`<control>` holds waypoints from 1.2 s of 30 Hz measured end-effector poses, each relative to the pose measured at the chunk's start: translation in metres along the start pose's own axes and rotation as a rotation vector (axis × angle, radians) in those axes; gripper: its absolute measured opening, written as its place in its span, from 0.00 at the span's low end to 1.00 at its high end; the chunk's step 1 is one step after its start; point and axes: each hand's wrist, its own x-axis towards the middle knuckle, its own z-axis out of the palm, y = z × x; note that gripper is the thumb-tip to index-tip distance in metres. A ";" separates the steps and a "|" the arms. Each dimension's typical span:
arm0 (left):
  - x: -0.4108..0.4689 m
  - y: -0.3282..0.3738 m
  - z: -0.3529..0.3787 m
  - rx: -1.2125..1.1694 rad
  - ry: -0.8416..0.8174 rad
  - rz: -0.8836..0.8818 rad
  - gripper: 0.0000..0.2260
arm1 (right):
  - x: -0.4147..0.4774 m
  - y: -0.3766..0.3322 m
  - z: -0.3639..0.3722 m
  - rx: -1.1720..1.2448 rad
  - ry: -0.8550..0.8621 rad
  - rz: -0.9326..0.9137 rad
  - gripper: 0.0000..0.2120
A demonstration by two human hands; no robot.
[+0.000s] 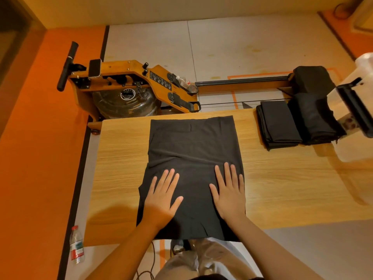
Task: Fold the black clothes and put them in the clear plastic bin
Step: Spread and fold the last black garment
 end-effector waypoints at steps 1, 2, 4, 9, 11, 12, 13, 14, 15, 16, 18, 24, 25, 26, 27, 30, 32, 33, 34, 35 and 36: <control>-0.002 0.002 0.000 -0.009 0.009 -0.011 0.29 | 0.002 0.001 0.000 -0.004 -0.001 -0.013 0.29; -0.002 0.003 0.000 -0.014 0.018 -0.017 0.29 | 0.006 0.002 -0.001 -0.008 0.000 -0.028 0.29; 0.003 0.001 -0.001 -0.015 0.016 -0.021 0.29 | 0.019 0.003 -0.002 -0.017 -0.001 -0.058 0.29; 0.032 -0.005 -0.005 0.017 -0.019 -0.074 0.30 | 0.060 0.002 -0.013 -0.062 -0.082 -0.112 0.33; 0.037 -0.004 -0.006 0.021 -0.029 -0.101 0.30 | 0.068 0.002 -0.019 -0.044 -0.134 -0.127 0.38; 0.036 -0.003 -0.007 0.012 -0.028 -0.103 0.30 | 0.068 0.002 -0.021 -0.035 -0.146 -0.129 0.39; 0.033 -0.001 -0.008 -0.004 -0.018 -0.093 0.30 | 0.064 0.002 -0.023 -0.024 -0.145 -0.134 0.37; 0.028 0.000 -0.009 -0.028 -0.001 -0.071 0.29 | 0.058 0.003 -0.023 -0.012 -0.120 -0.157 0.34; 0.020 0.001 -0.009 -0.053 0.016 -0.045 0.29 | 0.048 0.004 -0.023 0.003 -0.084 -0.197 0.32; 0.010 0.002 -0.010 -0.072 0.035 -0.017 0.29 | 0.036 0.006 -0.022 0.021 -0.047 -0.246 0.30; -0.011 0.003 -0.010 -0.103 0.061 0.045 0.30 | 0.010 0.012 -0.018 0.029 -0.005 -0.358 0.28; -0.063 -0.005 0.004 -0.067 0.020 0.121 0.31 | -0.040 0.030 -0.003 -0.051 -0.047 -0.372 0.28; -0.068 -0.008 0.005 -0.052 0.009 0.107 0.30 | -0.046 0.032 -0.002 -0.052 -0.059 -0.359 0.28; -0.073 -0.010 0.006 -0.028 -0.004 0.103 0.30 | -0.052 0.034 -0.002 -0.055 -0.069 -0.355 0.29; -0.076 -0.012 0.007 0.000 -0.027 0.107 0.32 | -0.058 0.037 -0.001 -0.061 -0.078 -0.359 0.30; -0.081 -0.016 0.009 0.074 -0.067 0.140 0.38 | -0.078 0.044 0.003 -0.075 -0.079 -0.395 0.37; -0.084 -0.016 0.011 0.108 -0.072 0.160 0.42 | -0.089 0.046 0.005 -0.066 -0.070 -0.412 0.41; -0.087 -0.016 0.012 0.118 -0.064 0.174 0.44 | -0.093 0.046 0.006 -0.067 -0.072 -0.417 0.41; -0.089 -0.016 0.013 0.122 -0.051 0.188 0.45 | -0.095 0.046 0.007 -0.074 -0.067 -0.425 0.40; -0.091 -0.015 0.013 0.122 -0.042 0.194 0.46 | -0.096 0.047 0.009 -0.081 -0.052 -0.429 0.38; -0.094 -0.014 0.013 0.125 -0.034 0.190 0.47 | -0.097 0.047 0.012 -0.081 -0.035 -0.422 0.37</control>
